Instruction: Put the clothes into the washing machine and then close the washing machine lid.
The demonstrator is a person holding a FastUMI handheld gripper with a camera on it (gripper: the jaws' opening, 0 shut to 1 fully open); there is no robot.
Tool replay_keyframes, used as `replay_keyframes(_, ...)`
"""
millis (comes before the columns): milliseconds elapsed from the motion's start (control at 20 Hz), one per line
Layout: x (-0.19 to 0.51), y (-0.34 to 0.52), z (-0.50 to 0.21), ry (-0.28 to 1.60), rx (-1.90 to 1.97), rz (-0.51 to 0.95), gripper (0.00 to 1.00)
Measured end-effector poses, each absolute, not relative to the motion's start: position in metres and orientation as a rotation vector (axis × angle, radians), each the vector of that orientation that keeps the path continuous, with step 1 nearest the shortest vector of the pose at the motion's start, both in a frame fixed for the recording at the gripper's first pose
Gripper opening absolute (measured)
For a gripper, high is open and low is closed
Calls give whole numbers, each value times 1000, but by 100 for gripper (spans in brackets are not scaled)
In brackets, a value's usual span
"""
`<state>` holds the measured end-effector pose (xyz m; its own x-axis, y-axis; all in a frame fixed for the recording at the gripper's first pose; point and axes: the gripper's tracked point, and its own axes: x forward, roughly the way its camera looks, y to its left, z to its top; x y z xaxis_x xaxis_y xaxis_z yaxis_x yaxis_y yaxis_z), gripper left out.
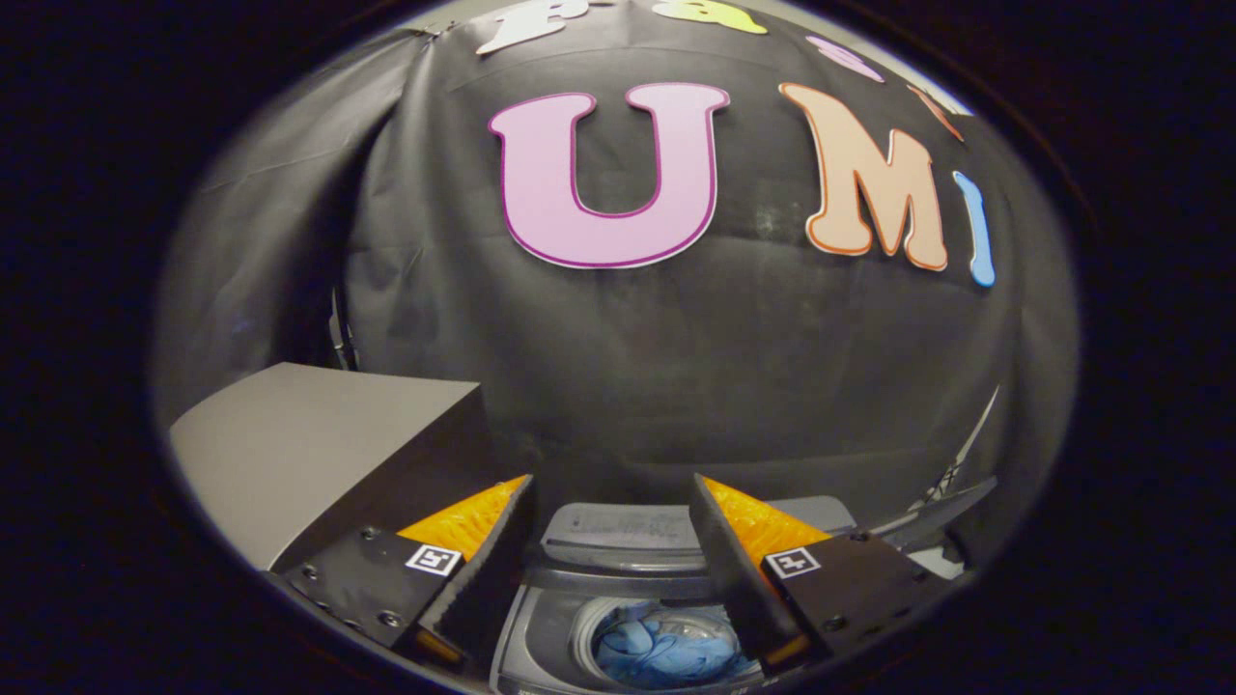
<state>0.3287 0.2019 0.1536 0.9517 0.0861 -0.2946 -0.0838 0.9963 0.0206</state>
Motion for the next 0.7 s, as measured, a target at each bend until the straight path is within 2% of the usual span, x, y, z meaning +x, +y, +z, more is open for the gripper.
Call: replay_keyframes(700, 273, 165, 168, 237, 80, 81, 96)
